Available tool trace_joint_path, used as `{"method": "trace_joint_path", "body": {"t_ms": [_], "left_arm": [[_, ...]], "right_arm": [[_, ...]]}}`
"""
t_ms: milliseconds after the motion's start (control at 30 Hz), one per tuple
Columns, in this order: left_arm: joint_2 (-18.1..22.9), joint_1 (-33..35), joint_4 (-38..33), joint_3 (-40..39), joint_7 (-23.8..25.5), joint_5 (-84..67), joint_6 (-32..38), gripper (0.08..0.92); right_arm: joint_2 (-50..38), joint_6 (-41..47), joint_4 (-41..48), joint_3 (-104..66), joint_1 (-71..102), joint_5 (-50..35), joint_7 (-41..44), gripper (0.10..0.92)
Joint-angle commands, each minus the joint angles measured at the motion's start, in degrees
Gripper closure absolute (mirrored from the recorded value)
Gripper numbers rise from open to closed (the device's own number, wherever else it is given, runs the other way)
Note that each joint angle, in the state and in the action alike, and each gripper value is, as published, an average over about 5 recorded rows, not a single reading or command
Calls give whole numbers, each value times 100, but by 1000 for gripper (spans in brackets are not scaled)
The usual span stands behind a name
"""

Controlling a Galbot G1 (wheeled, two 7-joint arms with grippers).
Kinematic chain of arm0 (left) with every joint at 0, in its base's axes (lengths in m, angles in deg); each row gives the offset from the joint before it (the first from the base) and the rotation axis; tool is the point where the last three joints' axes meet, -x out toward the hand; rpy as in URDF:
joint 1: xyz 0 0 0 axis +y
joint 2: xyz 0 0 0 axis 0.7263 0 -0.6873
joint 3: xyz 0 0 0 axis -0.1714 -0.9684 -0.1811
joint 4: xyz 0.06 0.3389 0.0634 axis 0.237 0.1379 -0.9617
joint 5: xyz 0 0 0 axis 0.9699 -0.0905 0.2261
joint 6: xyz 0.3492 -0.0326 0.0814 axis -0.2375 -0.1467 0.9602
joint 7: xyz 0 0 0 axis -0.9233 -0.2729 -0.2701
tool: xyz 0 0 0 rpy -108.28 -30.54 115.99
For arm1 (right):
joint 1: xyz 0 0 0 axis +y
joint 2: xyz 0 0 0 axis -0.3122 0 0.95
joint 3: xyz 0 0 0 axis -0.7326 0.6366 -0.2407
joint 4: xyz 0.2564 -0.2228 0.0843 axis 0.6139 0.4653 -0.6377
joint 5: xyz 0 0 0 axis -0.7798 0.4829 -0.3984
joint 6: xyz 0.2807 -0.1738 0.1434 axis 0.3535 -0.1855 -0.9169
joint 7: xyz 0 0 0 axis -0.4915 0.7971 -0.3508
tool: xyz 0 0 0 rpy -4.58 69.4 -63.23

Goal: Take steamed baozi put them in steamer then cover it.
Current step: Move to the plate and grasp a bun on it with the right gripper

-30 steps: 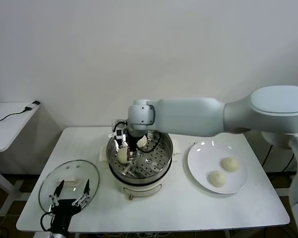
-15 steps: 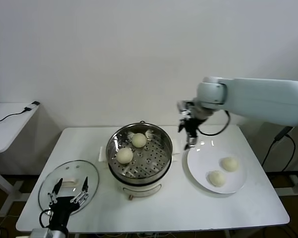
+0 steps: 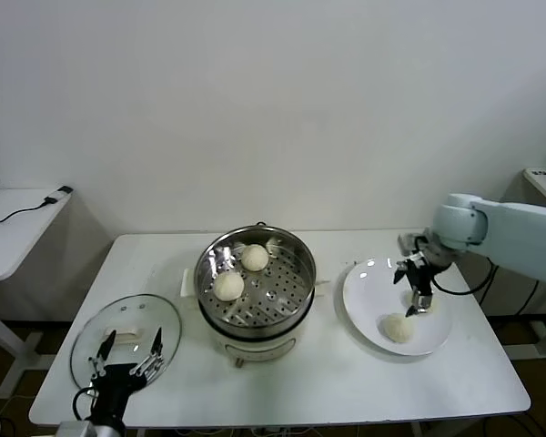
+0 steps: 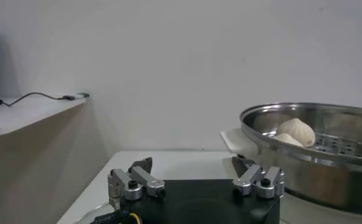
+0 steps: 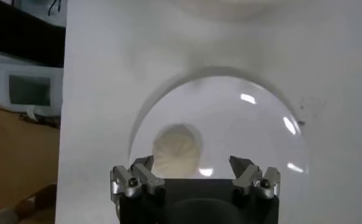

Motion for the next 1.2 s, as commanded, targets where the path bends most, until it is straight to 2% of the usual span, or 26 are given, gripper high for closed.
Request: {"method": "trace_joint_path", "body": {"t_ms": [33, 933, 1200], "left_arm": [[6, 16, 5, 8, -5, -21, -2, 177], [-13, 62, 4, -5, -7, 46, 66, 177], [5, 83, 3, -23, -13, 69, 102, 177]], "right_arm": [[-280, 96, 201, -696, 1192, 524, -100, 203], [203, 518, 714, -1628, 2150, 699, -590, 210], [182, 472, 632, -1548, 1898, 611, -458, 352]]}}
